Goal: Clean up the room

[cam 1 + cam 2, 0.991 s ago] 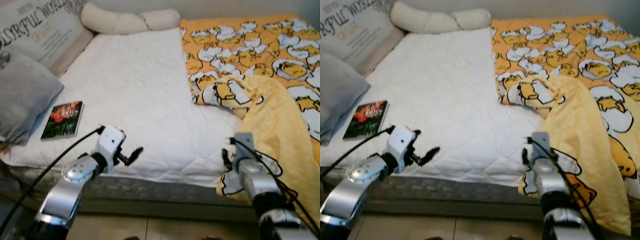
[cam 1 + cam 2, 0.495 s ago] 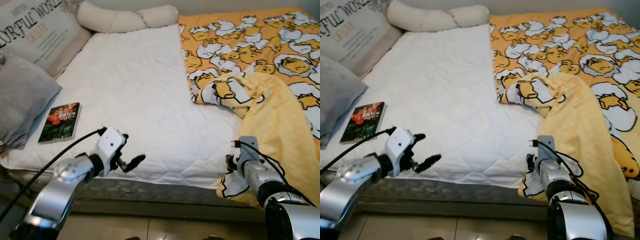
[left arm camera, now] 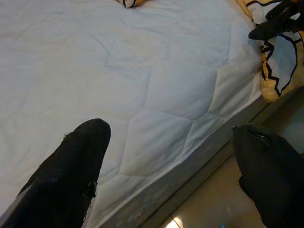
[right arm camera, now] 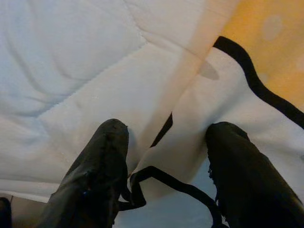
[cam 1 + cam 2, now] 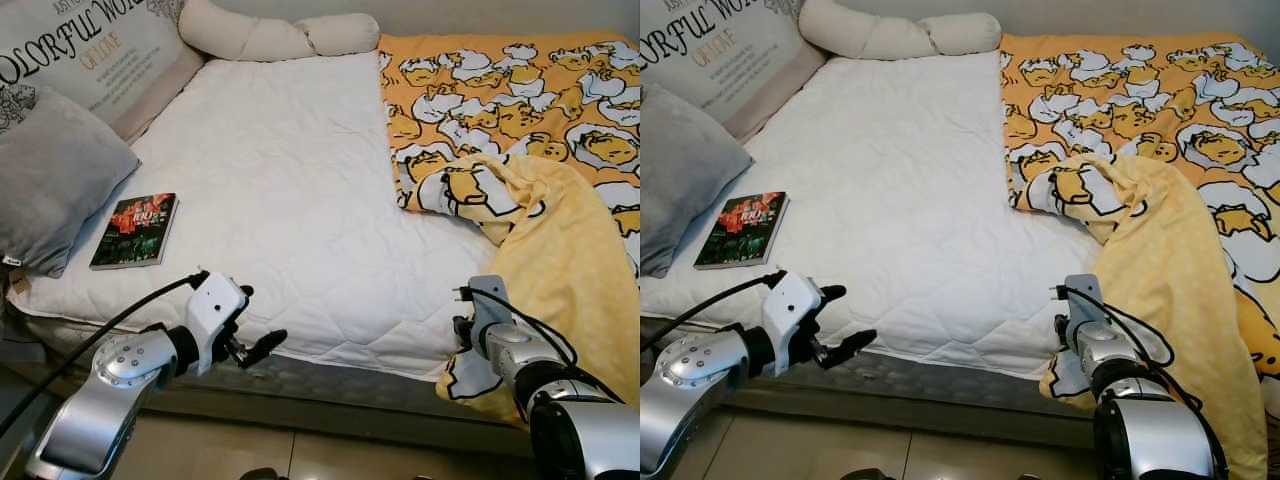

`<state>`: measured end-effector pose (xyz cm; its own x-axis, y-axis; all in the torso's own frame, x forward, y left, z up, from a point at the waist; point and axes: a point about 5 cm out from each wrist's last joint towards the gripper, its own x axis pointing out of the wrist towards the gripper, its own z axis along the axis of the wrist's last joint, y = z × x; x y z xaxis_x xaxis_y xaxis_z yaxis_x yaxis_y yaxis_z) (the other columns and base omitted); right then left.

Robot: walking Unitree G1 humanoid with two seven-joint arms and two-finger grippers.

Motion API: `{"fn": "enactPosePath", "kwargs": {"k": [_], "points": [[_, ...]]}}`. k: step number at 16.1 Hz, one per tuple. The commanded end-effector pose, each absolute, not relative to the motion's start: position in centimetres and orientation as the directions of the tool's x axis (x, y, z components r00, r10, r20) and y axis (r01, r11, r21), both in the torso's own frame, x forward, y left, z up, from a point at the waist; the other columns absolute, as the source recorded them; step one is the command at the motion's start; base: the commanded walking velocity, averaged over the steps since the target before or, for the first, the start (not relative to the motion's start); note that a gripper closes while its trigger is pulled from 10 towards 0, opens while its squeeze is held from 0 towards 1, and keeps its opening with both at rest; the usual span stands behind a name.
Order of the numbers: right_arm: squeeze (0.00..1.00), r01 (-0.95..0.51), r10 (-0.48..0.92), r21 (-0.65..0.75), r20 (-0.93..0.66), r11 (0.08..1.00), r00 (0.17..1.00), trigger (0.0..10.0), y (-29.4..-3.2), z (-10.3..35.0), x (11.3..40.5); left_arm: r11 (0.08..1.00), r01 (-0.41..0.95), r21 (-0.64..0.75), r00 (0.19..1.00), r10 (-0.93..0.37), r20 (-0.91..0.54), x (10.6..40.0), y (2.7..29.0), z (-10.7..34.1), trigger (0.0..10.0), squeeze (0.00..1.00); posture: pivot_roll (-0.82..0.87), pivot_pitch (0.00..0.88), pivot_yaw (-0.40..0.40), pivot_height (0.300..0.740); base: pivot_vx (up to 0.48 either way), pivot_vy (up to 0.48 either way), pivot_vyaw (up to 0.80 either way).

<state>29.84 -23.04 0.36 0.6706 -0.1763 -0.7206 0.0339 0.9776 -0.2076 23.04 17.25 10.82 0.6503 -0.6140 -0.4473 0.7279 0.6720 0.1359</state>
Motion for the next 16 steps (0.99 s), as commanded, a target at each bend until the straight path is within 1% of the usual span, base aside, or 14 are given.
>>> {"fn": "enactPosePath", "kwargs": {"k": [1, 2, 5, 10, 14, 16], "points": [[0.00, 0.029, -0.186, -0.222, -0.729, 0.975, 0.659, 0.6, -23.3, 0.4, 29.7, 0.673, 0.725, 0.150, 0.656, -0.608, -0.447, 23.0, 17.6, 11.3, 10.0, 0.00, 0.13, 0.015, 0.070, 0.740, 0.000, 0.000, 0.00], [0.00, 0.044, -0.204, -0.231, -0.735, 0.972, 0.647, 0.8, -23.7, 0.1, 29.4, 0.665, 0.733, 0.142, 0.645, -0.615, -0.454, 22.8, 17.4, 11.3, 10.0, 0.00, 0.14, 0.032, 0.071, 0.740, 0.000, 0.000, 0.00], [0.00, 0.054, -0.211, -0.231, -0.737, 0.972, 0.642, 0.0, -23.9, -0.1, 29.1, 0.658, 0.741, 0.135, 0.635, -0.619, -0.462, 22.5, 17.3, 11.3, 10.0, 0.00, 0.14, 0.045, 0.071, 0.740, 0.000, 0.000, 0.00], [0.00, 0.059, -0.206, -0.218, -0.746, 0.974, 0.634, 0.0, -23.8, -0.5, 28.7, 0.653, 0.747, 0.123, 0.623, -0.624, -0.471, 22.2, 17.1, 11.3, 10.0, 0.00, 0.14, 0.052, 0.074, 0.740, 0.000, 0.000, 0.00], [0.00, 0.076, -0.201, -0.199, -0.743, 0.977, 0.639, 0.0, -24.0, -0.4, 28.8, 0.645, 0.755, 0.118, 0.614, -0.633, -0.473, 22.5, 16.9, 11.4, 10.0, 0.00, 0.14, 0.046, 0.075, 0.740, 0.000, 0.000, 0.00], [0.00, 0.031, -0.151, -0.174, -0.741, 0.984, 0.654, 0.0, -23.9, -0.2, 28.9, 0.648, 0.752, 0.119, 0.620, -0.633, -0.464, 22.6, 16.8, 11.5, 10.0, 0.00, 0.13, 0.042, 0.069, 0.740, 0.000, 0.000, 0.00]]}}
